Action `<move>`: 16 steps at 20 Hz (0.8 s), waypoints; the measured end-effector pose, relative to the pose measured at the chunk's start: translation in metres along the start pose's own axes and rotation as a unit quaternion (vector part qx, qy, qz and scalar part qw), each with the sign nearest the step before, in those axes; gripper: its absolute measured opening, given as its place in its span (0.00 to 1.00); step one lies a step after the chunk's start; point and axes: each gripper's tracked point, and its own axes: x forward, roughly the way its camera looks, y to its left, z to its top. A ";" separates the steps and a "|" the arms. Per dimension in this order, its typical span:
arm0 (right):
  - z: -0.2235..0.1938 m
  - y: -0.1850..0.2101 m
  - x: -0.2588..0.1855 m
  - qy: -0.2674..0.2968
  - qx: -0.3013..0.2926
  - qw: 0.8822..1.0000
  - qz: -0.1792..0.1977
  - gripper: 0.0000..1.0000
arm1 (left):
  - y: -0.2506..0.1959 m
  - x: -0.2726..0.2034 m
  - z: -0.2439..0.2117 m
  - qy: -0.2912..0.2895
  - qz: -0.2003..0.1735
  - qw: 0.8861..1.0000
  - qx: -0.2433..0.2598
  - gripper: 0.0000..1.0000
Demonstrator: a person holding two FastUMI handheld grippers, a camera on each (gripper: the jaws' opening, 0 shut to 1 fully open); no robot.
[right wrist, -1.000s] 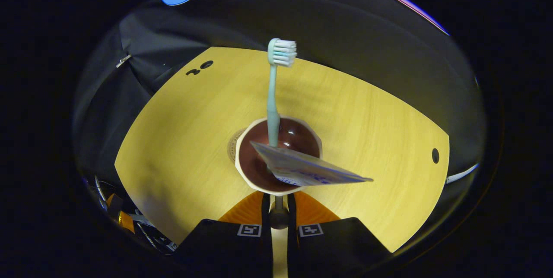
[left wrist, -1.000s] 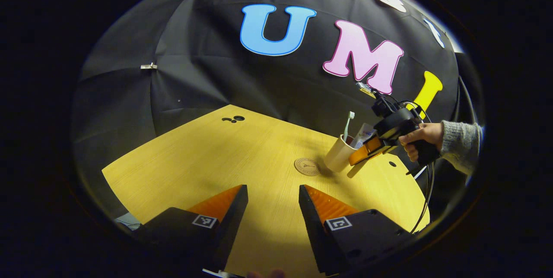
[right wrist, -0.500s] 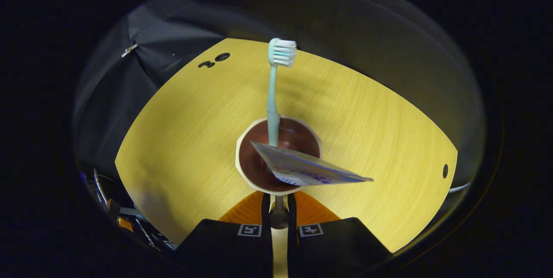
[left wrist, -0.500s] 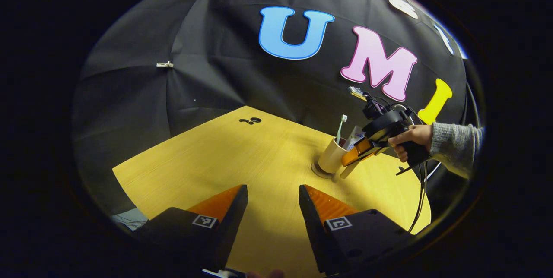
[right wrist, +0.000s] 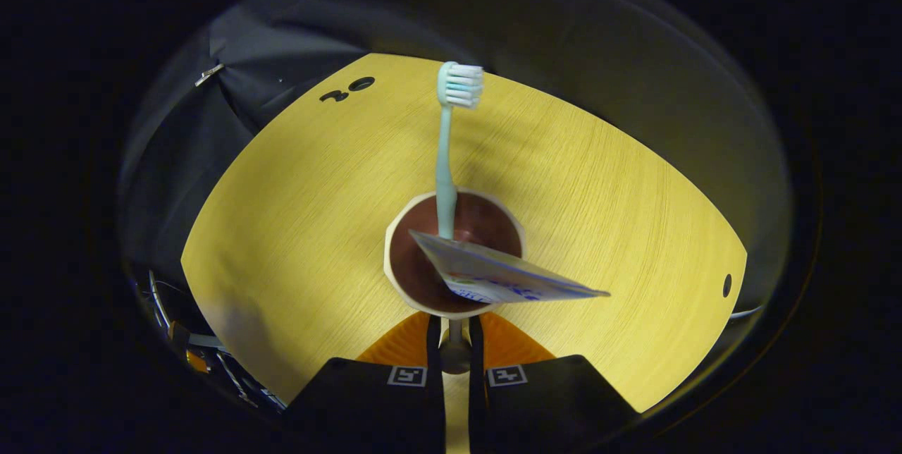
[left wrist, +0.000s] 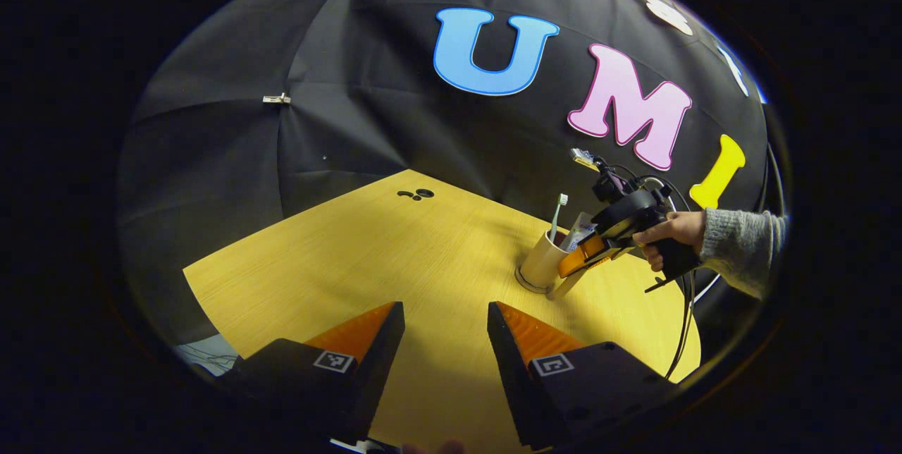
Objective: Put the toothbrush and toothpaste on the desktop into the cup, then pick up the cup and place it on the coaster on the desktop.
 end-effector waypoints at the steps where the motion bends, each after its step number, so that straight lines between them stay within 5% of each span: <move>1: -0.001 0.000 0.000 0.001 -0.002 1.000 -0.002 0.16 | -0.001 0.001 -0.001 0.001 0.000 1.000 0.000 0.77; 2: 0.000 0.003 0.002 0.002 -0.007 1.000 -0.004 0.10 | -0.002 0.002 -0.001 0.001 0.000 1.000 0.000 0.77; 6: 0.001 0.000 -0.001 -0.004 -0.016 1.000 -0.012 0.33 | -0.006 0.003 -0.002 0.003 -0.002 1.000 0.001 0.76; 9: 0.002 0.001 -0.003 -0.006 -0.019 1.000 -0.013 0.28 | -0.005 0.002 0.000 0.003 -0.001 1.000 0.001 0.77; 13: 0.005 0.001 -0.006 -0.021 -0.026 0.999 -0.018 0.47 | -0.008 -0.001 0.002 0.001 -0.005 1.000 0.002 0.77; 16: 0.009 0.002 -0.019 -0.061 -0.019 0.998 -0.019 0.47 | -0.017 -0.002 0.007 -0.002 -0.013 1.000 0.008 0.77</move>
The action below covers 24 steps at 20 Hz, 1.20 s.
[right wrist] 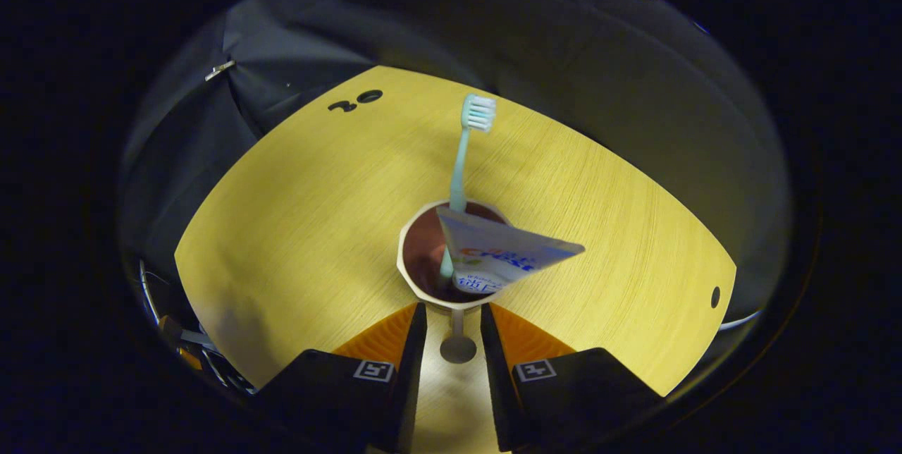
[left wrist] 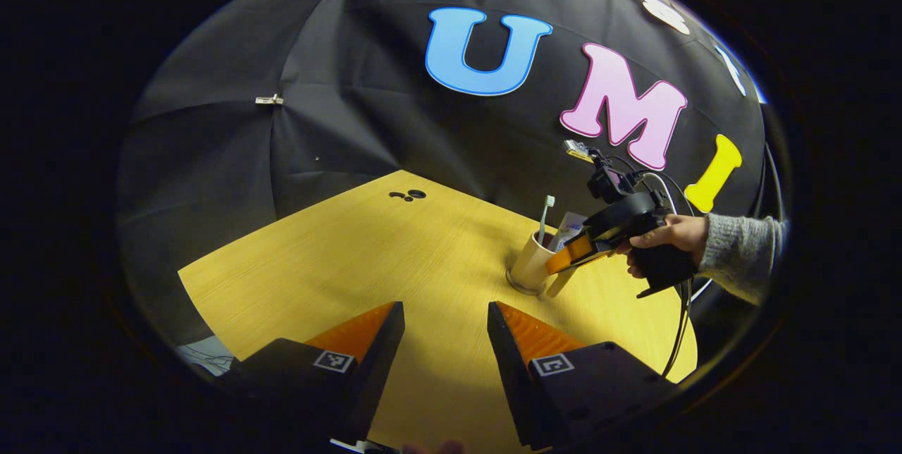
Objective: Put the toothbrush and toothpaste on the desktop into the cup, then pick up the cup and place it on the coaster on the desktop.
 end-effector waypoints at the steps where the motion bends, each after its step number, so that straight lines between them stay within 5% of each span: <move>1: 0.001 -0.002 -0.006 -0.015 0.004 1.000 -0.007 0.45 | -0.002 -0.001 0.001 -0.002 -0.002 1.000 0.004 0.77; 5: 0.010 -0.002 -0.039 -0.099 0.026 0.995 -0.015 0.67 | -0.017 -0.004 0.016 -0.012 -0.016 1.000 0.015 0.77; 10: 0.032 -0.007 -0.117 -0.227 0.060 0.972 -0.021 0.80 | -0.039 -0.015 0.039 -0.021 -0.039 0.999 0.025 0.77; 15: 0.042 -0.023 -0.220 -0.335 0.080 0.938 -0.037 0.80 | -0.067 -0.029 0.070 -0.028 -0.069 0.996 0.050 0.77; 24: 0.004 -0.024 -0.338 -0.390 0.058 0.915 -0.083 0.85 | -0.109 -0.057 0.109 -0.060 -0.113 0.986 0.103 0.78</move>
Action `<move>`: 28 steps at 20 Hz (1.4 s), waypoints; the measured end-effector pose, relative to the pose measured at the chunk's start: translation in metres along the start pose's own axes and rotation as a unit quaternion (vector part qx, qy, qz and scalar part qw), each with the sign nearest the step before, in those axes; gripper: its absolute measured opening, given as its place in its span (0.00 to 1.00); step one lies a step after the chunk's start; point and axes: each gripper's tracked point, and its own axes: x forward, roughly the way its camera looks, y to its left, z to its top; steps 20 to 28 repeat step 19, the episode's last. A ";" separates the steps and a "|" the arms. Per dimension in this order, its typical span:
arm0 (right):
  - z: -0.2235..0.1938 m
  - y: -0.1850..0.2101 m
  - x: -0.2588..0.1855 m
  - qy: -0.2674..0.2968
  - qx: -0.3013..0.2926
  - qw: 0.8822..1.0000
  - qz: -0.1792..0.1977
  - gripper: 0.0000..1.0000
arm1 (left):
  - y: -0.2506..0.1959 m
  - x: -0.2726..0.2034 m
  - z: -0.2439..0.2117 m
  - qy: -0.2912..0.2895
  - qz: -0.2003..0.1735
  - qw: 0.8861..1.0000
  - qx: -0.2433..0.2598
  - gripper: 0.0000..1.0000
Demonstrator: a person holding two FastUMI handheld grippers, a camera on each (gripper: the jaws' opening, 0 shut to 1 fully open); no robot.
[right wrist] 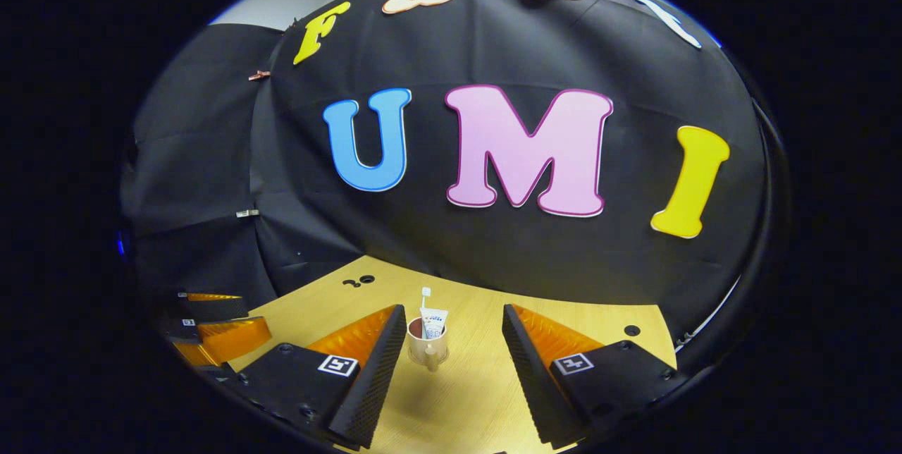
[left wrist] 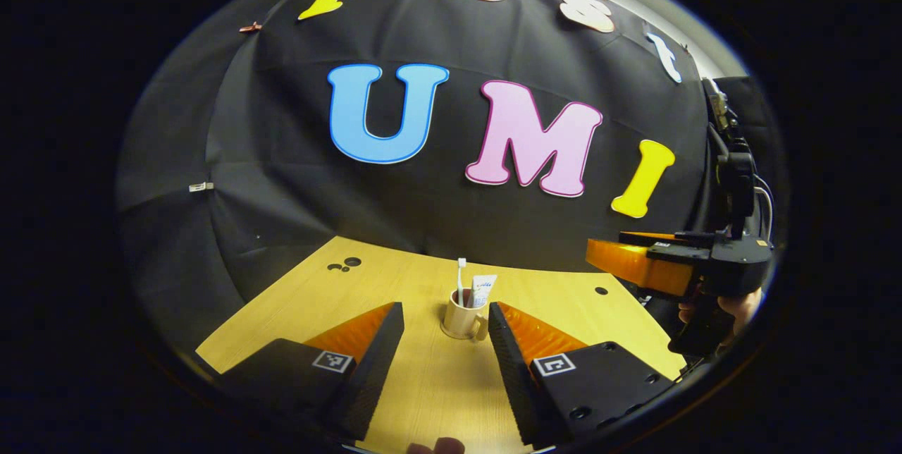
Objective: Put the toothbrush and toothpaste on the desktop into the cup, then pick up the cup and place it on the coaster on the desktop.
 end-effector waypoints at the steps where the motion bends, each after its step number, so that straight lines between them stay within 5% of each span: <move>1: 0.003 0.000 -0.010 -0.004 0.005 1.000 -0.006 0.85 | -0.003 -0.003 0.001 0.001 -0.004 1.000 0.006 0.78; 11: 0.014 -0.012 -0.067 -0.035 0.025 0.998 -0.054 0.87 | -0.016 -0.025 0.002 0.000 -0.014 0.999 0.046 0.78; 28: 0.002 -0.019 -0.075 -0.023 0.039 0.997 -0.069 0.87 | -0.011 -0.026 0.008 -0.007 -0.008 0.999 0.051 0.78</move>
